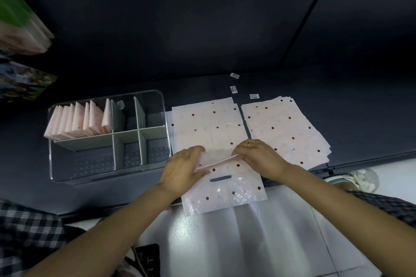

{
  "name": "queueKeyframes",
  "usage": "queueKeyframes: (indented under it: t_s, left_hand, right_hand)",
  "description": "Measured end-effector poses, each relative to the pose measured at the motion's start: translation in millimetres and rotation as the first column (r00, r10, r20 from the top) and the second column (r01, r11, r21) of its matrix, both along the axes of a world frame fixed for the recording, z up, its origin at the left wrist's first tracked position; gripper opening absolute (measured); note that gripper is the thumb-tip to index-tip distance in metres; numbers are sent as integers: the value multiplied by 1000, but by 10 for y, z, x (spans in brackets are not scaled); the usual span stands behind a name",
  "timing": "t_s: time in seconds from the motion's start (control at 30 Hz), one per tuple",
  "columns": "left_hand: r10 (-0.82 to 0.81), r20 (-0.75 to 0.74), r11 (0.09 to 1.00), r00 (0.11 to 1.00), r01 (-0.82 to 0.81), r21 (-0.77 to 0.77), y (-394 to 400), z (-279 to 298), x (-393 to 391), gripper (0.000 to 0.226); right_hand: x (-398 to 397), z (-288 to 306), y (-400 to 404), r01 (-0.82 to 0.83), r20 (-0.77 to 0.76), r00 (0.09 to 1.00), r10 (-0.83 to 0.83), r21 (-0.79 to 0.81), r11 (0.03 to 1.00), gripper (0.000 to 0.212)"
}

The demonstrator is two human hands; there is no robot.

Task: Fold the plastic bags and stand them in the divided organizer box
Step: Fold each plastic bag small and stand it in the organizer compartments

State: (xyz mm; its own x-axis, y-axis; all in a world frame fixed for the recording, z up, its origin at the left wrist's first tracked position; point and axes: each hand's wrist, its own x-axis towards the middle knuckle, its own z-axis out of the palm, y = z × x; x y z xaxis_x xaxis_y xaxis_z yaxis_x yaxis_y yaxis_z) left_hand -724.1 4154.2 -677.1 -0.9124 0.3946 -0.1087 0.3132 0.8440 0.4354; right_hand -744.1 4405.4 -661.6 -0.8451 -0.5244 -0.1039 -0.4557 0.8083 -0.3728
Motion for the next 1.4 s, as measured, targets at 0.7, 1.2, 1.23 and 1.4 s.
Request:
queueKeyframes:
  t_s: [0.7, 1.2, 1.23, 1.4]
  left_hand:
    - [-138, -32, 934, 990, 119, -337, 203, -203, 179, 71]
    - [-83, 4, 970, 997, 82, -230, 88, -379, 107, 74]
    - [-83, -53, 980, 995, 72, -183, 116, -347, 95, 68]
    - [-130, -99, 982, 987, 114, -150, 344, -238, -12, 49]
  right_hand:
    - [-21, -156, -323, 172, -136, 977, -164, 54, 984, 43]
    - [181, -293, 32, 46, -230, 972, 41, 362, 931, 47]
    - [144, -272, 31, 44, -281, 957, 67, 371, 928, 48]
    - [-71, -84, -9, -56, -153, 977, 148, 487, 872, 60]
